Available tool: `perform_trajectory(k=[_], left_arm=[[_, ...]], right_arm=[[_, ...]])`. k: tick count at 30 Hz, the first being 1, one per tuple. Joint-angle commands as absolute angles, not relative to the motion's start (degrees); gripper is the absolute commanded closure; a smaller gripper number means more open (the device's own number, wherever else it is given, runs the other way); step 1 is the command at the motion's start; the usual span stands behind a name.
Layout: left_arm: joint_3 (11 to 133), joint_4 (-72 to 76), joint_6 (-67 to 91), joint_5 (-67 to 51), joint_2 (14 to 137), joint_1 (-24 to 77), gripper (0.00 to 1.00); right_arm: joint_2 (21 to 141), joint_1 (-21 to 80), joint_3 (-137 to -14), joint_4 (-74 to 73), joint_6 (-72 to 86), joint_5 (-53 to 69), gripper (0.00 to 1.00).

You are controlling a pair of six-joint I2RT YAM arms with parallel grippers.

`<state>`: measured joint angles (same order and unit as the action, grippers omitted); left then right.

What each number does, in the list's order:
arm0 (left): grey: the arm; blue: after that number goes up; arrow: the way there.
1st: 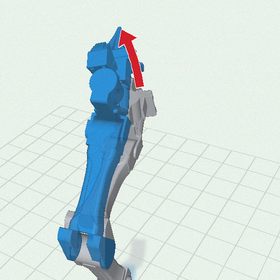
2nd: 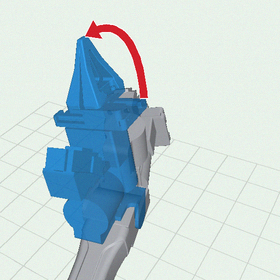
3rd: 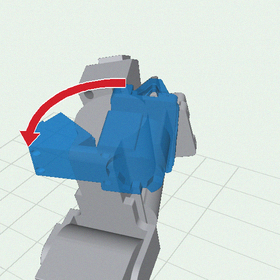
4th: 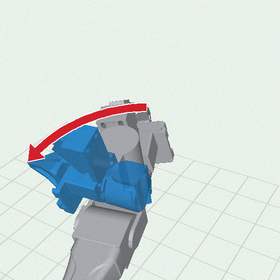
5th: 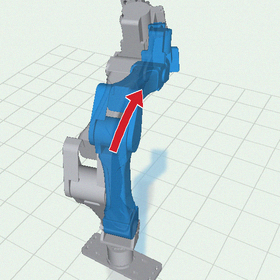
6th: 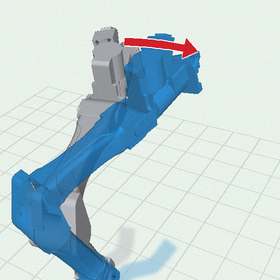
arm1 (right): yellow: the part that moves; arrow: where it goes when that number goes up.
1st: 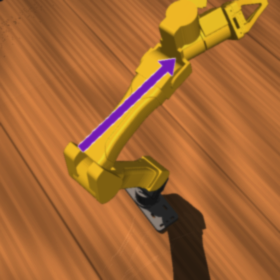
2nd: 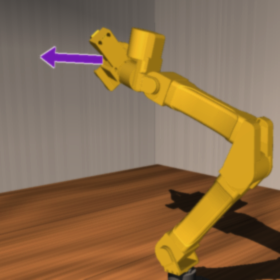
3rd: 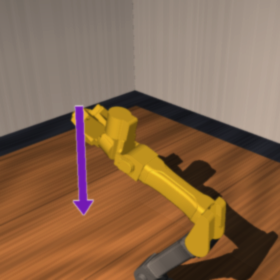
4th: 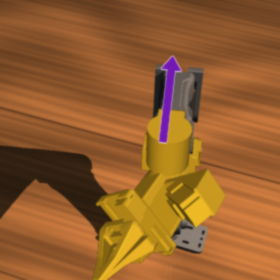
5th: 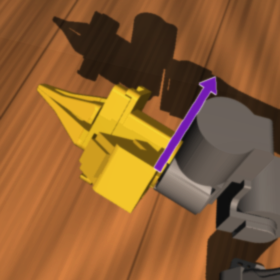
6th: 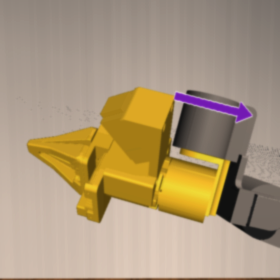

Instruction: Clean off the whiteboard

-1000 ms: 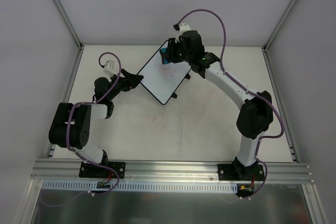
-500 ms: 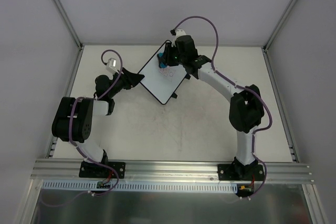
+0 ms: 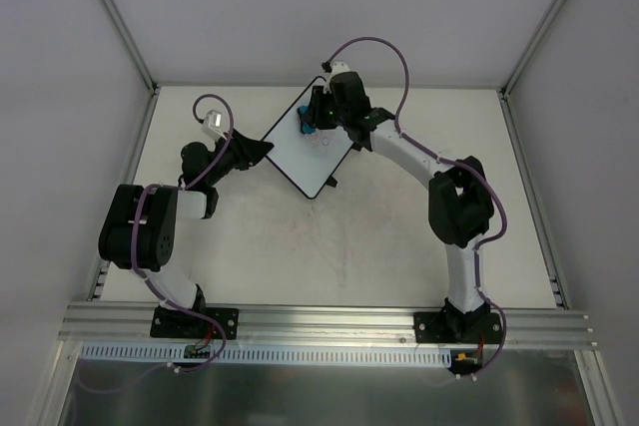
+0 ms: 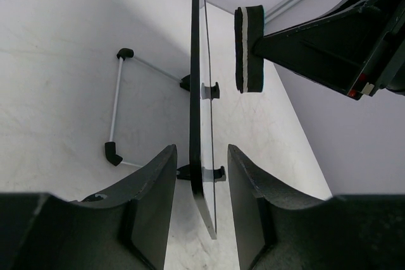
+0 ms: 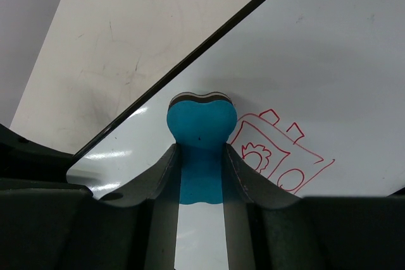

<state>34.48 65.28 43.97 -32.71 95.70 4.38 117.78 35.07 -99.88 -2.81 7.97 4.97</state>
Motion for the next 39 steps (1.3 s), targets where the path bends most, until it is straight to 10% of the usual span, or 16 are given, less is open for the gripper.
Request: perform_trajectory(k=[1, 39], left_arm=[[35.7, 67.9, 42.0, -33.0, 96.2, 3.7, 0.62], [37.2, 63.9, 38.1, -32.3, 96.0, 5.8, 1.0]], right_arm=[[117.9, 34.8, -103.5, -0.4, 8.5, 5.0, 1.0], [128.3, 34.3, -119.5, -11.9, 9.1, 2.8, 1.0]])
